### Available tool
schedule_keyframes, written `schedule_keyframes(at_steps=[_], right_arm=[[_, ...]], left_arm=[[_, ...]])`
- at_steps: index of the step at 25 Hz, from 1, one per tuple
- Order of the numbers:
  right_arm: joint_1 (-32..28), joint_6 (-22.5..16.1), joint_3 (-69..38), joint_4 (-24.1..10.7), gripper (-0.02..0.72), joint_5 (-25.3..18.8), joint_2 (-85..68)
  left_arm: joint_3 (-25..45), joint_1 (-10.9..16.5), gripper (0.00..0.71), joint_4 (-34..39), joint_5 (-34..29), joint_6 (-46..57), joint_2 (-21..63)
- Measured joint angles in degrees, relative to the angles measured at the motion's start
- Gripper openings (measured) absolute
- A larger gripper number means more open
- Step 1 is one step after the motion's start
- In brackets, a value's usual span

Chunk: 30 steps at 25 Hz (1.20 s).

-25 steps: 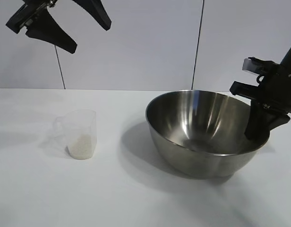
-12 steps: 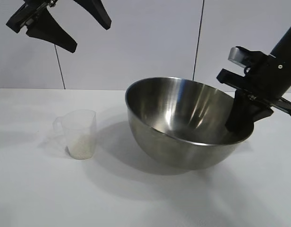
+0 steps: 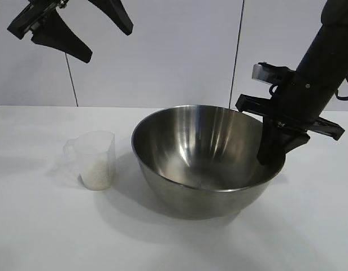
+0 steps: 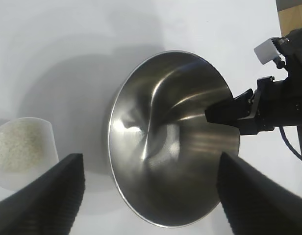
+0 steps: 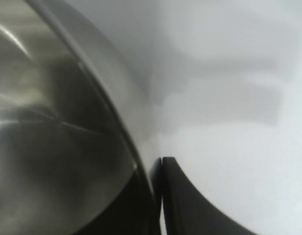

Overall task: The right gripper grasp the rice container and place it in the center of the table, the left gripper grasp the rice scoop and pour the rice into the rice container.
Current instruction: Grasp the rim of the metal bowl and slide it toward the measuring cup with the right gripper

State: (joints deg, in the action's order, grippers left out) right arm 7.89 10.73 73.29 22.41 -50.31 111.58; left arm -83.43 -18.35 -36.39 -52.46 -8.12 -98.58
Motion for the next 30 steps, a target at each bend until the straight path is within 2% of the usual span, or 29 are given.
schedule_keyframes(at_steps=[11, 22, 25, 30], right_arm=[[0.0, -1.9, 0.0, 1.3, 0.012, 1.4, 0.0], [0.0, -1.8, 0.0, 1.4, 0.027, 0.5, 0.0], [0.0, -1.5, 0.0, 1.5, 0.097, 0.2, 0.0], [0.0, -1.5, 0.0, 2.4, 0.338, -0.1, -0.2]], left_arm=[[0.0, 0.0, 0.543, 0.0, 0.0, 0.0, 0.0], [0.0, 0.0, 0.543, 0.0, 0.0, 0.0, 0.0], [0.0, 0.0, 0.543, 0.0, 0.3, 0.0, 0.0], [0.0, 0.0, 0.543, 0.0, 0.4, 0.0, 0.0]])
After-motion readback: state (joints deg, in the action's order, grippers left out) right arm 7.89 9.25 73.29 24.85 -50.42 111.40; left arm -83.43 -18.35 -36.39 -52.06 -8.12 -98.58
